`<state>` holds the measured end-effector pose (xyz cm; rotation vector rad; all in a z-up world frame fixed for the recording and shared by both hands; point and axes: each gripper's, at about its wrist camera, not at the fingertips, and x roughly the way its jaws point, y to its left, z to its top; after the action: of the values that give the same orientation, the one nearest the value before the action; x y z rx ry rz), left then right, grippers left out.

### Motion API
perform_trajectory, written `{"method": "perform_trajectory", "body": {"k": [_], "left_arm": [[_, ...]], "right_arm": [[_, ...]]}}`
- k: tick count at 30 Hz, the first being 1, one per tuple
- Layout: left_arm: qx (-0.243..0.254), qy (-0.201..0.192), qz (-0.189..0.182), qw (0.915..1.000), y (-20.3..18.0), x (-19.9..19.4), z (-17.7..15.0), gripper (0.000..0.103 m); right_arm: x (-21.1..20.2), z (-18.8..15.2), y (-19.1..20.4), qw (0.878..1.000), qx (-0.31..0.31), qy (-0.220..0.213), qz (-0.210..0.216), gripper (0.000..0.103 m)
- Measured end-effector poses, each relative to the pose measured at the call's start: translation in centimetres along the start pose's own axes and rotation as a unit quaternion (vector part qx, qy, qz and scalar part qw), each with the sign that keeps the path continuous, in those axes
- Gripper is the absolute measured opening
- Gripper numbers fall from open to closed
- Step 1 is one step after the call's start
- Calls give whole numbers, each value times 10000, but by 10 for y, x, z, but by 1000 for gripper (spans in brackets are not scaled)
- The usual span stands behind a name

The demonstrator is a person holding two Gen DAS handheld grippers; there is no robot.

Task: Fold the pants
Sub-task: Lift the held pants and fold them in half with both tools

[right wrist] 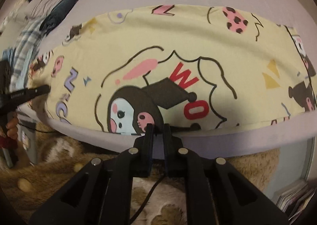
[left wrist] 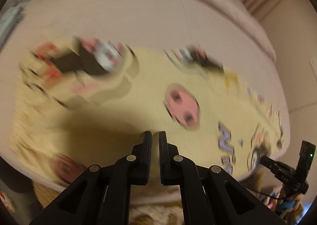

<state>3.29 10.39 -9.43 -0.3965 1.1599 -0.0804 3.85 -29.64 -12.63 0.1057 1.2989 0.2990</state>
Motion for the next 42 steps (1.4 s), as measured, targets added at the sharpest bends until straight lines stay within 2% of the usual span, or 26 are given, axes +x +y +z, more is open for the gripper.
{"method": "perform_trajectory", "body": {"k": [2, 3, 6, 8, 10, 12, 14, 17, 19, 21, 25, 28, 31, 36, 38, 40, 42], "left_arm": [[-284, -408, 242, 9985, 26, -19, 17, 2], [-362, -545, 291, 9974, 36, -25, 23, 2], [-572, -729, 213, 9955, 63, -30, 40, 2], [-624, -692, 94, 9956, 76, -26, 48, 2], [-574, -659, 139, 9961, 82, -17, 54, 2], [-546, -635, 404, 9957, 88, -8, 60, 2], [-575, -608, 443, 9955, 91, 3, 65, 2], [-642, -519, 402, 9958, 100, 13, 71, 2], [-649, -543, 332, 9959, 105, 10, 73, 2], [-699, -553, 263, 9957, 110, 8, 73, 2], [-729, -582, 191, 9955, 115, 4, 73, 2], [-673, -657, 306, 9951, 115, 1, 72, 2], [-677, -597, 346, 9953, 123, 6, 70, 3], [-740, -580, 197, 9954, 125, 1, 67, 2], [-770, -763, -13, 9941, 118, -17, 67, 2], [-550, -988, 66, 9936, 107, -30, 64, 3], [-418, -1060, 191, 9933, 100, -34, 61, 3]], "right_arm": [[-4, 20, 17, 9995, -163, -252, 50, 39], [-5, 34, 32, 9985, -339, -404, 117, 41], [2, 68, 77, 9935, -834, -650, 428, 41], [18, 94, 115, 9895, -1157, -653, 572, 41], [39, 116, 151, 9859, -1416, -550, 707, 41], [60, 132, 179, 9829, -1661, -439, 666, 40], [75, 146, 195, 9813, -1806, -422, 521, 42], [103, 157, 210, 9815, -1883, -258, 241, 42], [118, 160, 216, 9799, -1972, -233, 211, 40], [120, 162, 218, 9777, -2052, -415, 162, 10], [111, 172, 211, 9820, -1782, -545, 300, 7], [115, 174, 208, 9830, -1739, -563, 184, 7], [130, 173, 208, 9843, -1671, -546, 124, 7], [126, 171, 212, 9817, -1802, -622, -22, 9], [116, 171, 214, 9806, -1837, -660, -160, 25], [98, 170, 213, 9795, -1793, -916, -79, 35], [87, 169, 215, 9787, -1779, -1014, 130, 38]]}}
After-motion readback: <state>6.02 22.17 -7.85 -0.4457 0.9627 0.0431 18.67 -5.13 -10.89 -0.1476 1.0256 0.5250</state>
